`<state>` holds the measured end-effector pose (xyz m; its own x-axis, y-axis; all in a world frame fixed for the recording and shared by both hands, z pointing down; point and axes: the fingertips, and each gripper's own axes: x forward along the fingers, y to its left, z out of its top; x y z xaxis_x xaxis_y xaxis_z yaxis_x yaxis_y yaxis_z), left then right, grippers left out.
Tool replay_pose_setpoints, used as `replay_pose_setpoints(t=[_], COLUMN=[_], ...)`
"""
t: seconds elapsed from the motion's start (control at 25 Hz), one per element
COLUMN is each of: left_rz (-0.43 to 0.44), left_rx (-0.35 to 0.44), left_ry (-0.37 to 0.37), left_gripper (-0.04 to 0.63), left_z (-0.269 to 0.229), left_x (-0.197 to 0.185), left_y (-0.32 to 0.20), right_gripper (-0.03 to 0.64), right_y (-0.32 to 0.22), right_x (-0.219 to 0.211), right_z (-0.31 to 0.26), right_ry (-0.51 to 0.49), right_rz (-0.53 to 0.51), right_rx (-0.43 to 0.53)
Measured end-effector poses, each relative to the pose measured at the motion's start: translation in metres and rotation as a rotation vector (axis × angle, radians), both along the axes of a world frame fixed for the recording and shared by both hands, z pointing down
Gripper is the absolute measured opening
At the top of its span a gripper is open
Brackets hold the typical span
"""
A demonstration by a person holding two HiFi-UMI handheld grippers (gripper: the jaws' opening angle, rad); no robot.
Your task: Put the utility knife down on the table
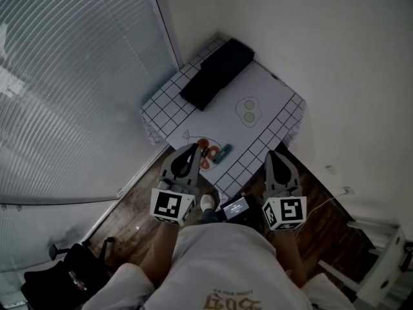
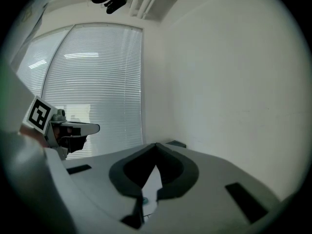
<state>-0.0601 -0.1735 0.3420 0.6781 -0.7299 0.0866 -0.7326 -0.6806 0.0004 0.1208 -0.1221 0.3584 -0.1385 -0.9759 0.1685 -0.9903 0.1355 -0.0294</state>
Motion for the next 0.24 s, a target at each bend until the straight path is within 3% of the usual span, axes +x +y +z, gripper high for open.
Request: replay_pose_setpoints(t=[0.24], left_rz=[0.005], left_rx=[0.009], left_ry=[0.002], left_gripper=[0.008], left_z=[-0.0038], left_x=[-0.0012], left_y=[-0.0035], right_gripper=[0.008], right_y=[-0.0042], right_x=[0.0002], right_z=[-0.0003], right_ry=[0.010], right_rz=[0.007], right_rx=[0.003])
